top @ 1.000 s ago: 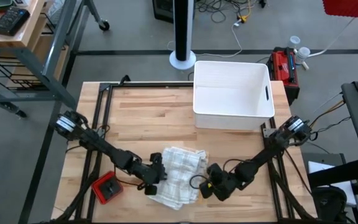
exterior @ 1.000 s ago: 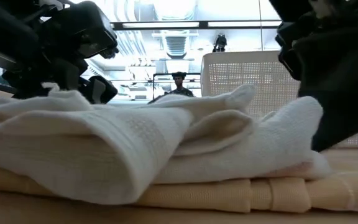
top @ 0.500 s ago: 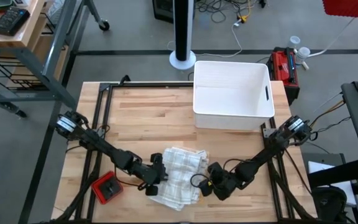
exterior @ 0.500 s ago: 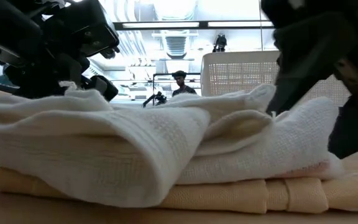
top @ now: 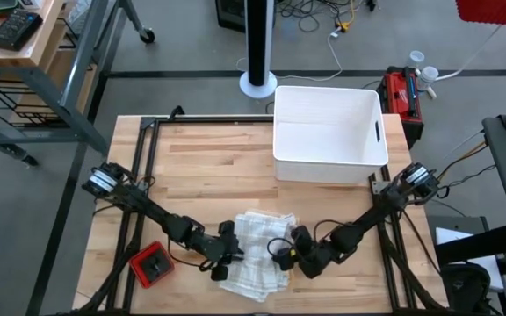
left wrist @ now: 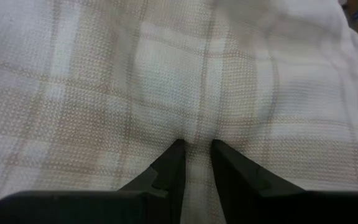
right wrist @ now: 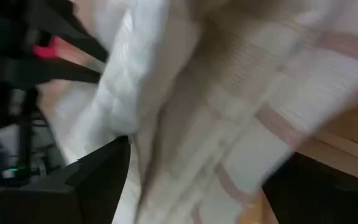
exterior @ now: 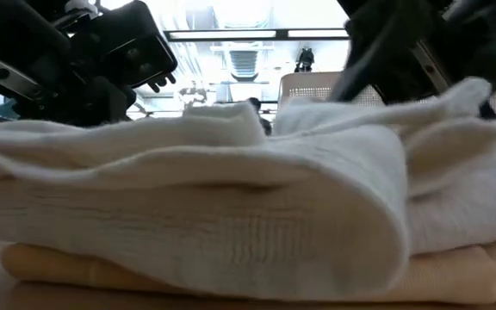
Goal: Fold towel
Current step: Put the folded towels into the white laundry bin
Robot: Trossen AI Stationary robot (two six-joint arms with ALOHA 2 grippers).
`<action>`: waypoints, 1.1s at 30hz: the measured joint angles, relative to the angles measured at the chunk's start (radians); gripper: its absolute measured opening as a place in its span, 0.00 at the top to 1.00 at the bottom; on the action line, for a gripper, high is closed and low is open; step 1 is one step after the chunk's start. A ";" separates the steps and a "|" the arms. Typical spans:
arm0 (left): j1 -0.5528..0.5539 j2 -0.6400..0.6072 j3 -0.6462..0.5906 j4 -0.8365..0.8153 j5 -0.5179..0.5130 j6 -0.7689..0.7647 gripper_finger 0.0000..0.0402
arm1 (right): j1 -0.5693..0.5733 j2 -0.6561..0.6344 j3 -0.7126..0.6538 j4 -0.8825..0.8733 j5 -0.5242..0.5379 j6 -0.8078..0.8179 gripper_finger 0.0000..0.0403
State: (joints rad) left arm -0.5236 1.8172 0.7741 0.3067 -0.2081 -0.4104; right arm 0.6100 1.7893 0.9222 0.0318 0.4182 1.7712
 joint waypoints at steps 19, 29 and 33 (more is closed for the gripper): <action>0.000 0.002 -0.002 0.003 -0.010 0.014 0.81 | -0.026 0.033 -0.004 0.243 -0.047 -0.226 0.20; 0.000 0.003 -0.004 0.009 -0.017 0.009 0.81 | 0.013 0.033 -0.039 0.331 0.033 -0.304 0.21; 0.000 0.003 -0.004 0.016 -0.018 0.007 0.81 | 0.015 0.033 -0.089 0.484 0.082 -0.310 0.21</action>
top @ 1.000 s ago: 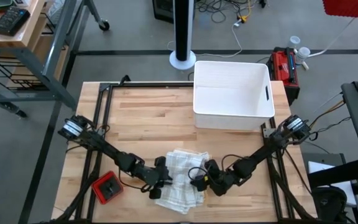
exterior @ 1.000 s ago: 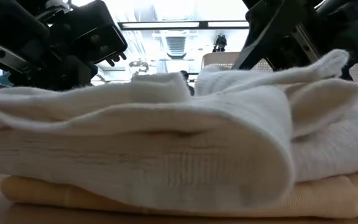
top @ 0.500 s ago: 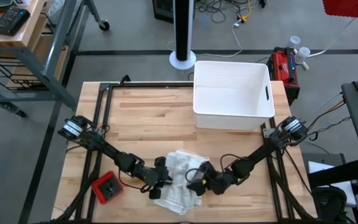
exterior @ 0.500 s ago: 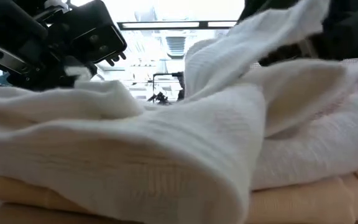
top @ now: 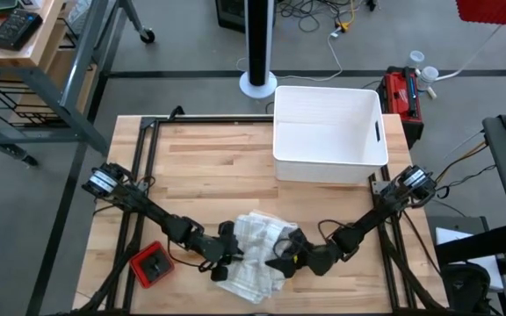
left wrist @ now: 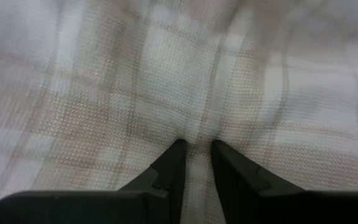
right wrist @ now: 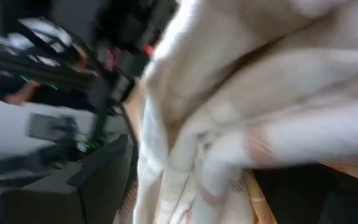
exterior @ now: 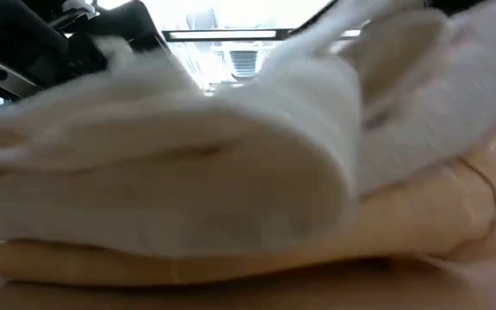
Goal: Fold towel
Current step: Put the folded towels into the white laundry bin
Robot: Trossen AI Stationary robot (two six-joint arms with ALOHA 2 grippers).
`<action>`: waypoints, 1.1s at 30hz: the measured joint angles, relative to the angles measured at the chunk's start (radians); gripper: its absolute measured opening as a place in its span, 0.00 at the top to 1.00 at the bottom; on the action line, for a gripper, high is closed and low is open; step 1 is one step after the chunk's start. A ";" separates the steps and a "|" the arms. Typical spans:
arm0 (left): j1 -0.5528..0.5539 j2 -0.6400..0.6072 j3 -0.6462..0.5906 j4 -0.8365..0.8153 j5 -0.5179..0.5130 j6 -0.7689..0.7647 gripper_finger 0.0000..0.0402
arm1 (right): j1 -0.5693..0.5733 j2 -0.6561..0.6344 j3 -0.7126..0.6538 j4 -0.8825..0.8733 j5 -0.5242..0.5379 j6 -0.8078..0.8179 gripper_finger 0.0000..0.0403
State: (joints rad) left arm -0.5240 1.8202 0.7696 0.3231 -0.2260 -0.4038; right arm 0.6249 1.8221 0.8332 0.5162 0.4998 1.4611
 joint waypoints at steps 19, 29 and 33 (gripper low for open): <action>0.004 0.002 -0.001 0.028 -0.025 0.001 0.81 | -0.062 0.000 0.017 -0.149 -0.078 0.057 0.23; 0.010 0.002 -0.001 0.035 -0.045 0.002 0.81 | -0.099 0.053 0.044 -0.172 -0.080 0.062 0.25; 0.011 0.002 -0.001 0.036 -0.045 0.002 0.81 | -0.111 0.075 0.071 -0.169 -0.064 0.023 0.33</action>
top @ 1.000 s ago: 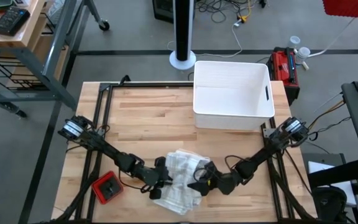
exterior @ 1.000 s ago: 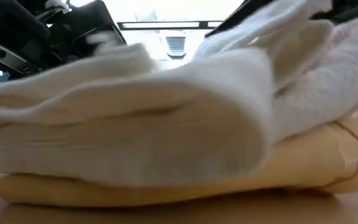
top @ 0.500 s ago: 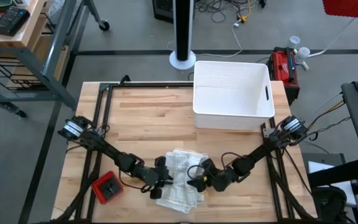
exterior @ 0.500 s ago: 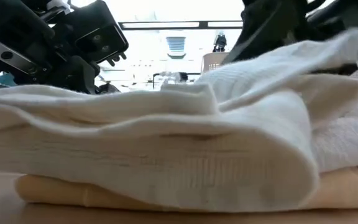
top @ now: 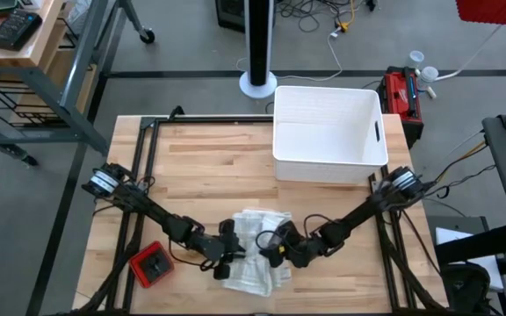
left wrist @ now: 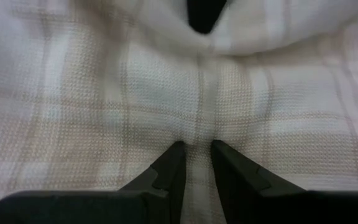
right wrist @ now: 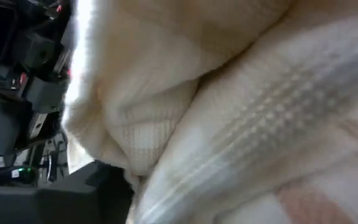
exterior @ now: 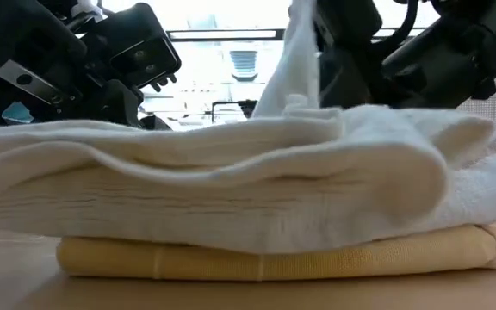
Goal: Fold towel
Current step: Put the folded towels into the white laundry bin
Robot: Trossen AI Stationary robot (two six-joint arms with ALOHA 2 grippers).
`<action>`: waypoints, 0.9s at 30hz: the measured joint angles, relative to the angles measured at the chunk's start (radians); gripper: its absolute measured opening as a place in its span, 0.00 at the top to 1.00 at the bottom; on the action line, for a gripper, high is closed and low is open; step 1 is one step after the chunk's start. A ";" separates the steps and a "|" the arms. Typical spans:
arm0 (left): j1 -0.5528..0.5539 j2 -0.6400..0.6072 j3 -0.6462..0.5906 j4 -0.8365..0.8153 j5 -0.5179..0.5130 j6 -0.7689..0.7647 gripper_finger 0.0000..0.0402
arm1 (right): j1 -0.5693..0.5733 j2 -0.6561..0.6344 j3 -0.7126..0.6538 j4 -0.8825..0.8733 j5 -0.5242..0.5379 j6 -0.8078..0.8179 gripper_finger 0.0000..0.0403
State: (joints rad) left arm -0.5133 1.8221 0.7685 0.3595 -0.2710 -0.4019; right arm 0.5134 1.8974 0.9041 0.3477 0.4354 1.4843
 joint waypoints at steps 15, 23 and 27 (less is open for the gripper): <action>0.001 -0.037 0.000 -0.014 -0.013 0.027 0.81 | -0.005 -0.009 0.021 0.032 -0.009 -0.113 0.79; -0.002 -0.226 0.002 -0.142 -0.057 0.050 0.81 | -0.004 -0.125 0.022 0.032 -0.010 -0.177 0.79; -0.015 -0.344 0.002 -0.271 -0.146 0.053 0.81 | -0.008 -0.209 0.021 0.022 -0.009 -0.231 0.79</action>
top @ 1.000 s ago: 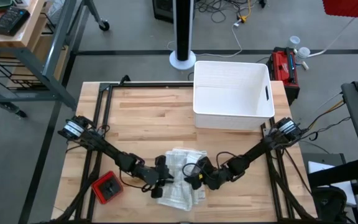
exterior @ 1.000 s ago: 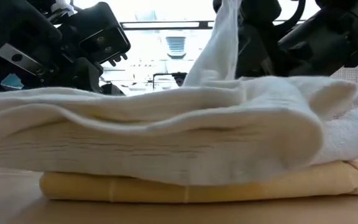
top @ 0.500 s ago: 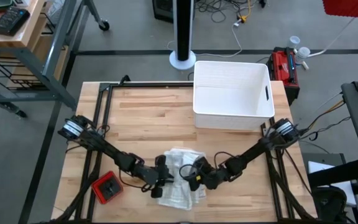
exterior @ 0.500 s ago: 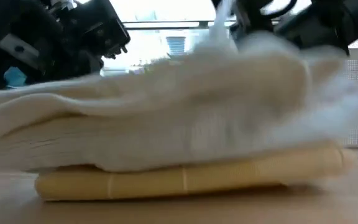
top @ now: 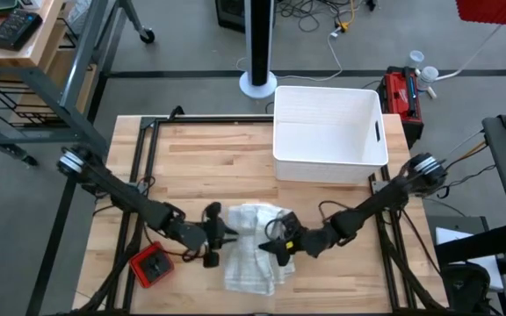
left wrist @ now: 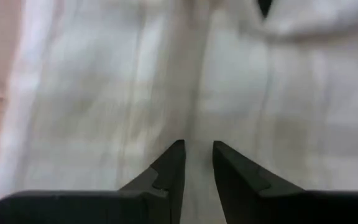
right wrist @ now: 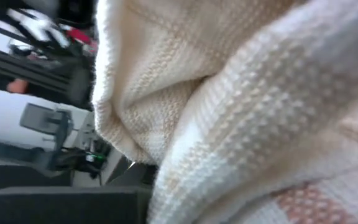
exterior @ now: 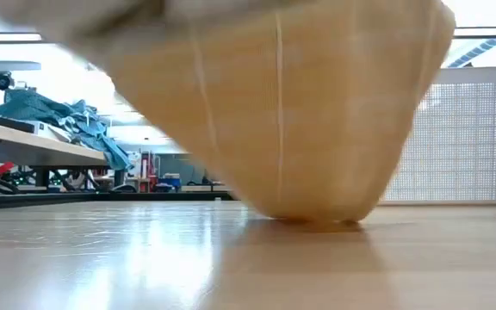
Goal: Fold towel
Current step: Put the folded towels into the white laundry bin
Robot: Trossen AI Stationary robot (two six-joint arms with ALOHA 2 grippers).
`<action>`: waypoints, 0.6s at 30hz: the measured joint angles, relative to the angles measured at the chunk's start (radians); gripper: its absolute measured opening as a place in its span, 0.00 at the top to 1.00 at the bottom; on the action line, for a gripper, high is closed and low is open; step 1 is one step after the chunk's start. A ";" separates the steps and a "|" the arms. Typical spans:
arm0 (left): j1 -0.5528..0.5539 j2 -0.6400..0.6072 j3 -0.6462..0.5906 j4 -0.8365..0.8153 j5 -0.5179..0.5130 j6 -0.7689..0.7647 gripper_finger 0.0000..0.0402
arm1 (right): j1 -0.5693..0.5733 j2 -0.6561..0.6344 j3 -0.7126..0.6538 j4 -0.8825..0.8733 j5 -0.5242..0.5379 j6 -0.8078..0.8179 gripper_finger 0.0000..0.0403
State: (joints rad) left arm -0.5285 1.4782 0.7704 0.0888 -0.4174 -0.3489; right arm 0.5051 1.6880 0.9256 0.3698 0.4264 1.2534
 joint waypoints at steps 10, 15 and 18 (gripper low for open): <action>-0.019 -0.231 0.000 -0.176 -0.147 0.061 0.81 | -0.044 -0.274 0.001 -0.133 0.045 -0.155 0.79; -0.021 -0.294 0.000 -0.188 -0.150 0.079 0.81 | -0.077 -0.389 0.013 -0.138 0.051 -0.263 0.79; -0.021 -0.309 0.000 -0.202 -0.150 0.079 0.81 | -0.095 -0.428 0.028 -0.160 0.052 -0.311 0.79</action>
State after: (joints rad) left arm -0.5491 1.1695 0.7704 -0.1135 -0.5674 -0.2699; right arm 0.4101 1.2601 0.9537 0.2100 0.4782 0.9419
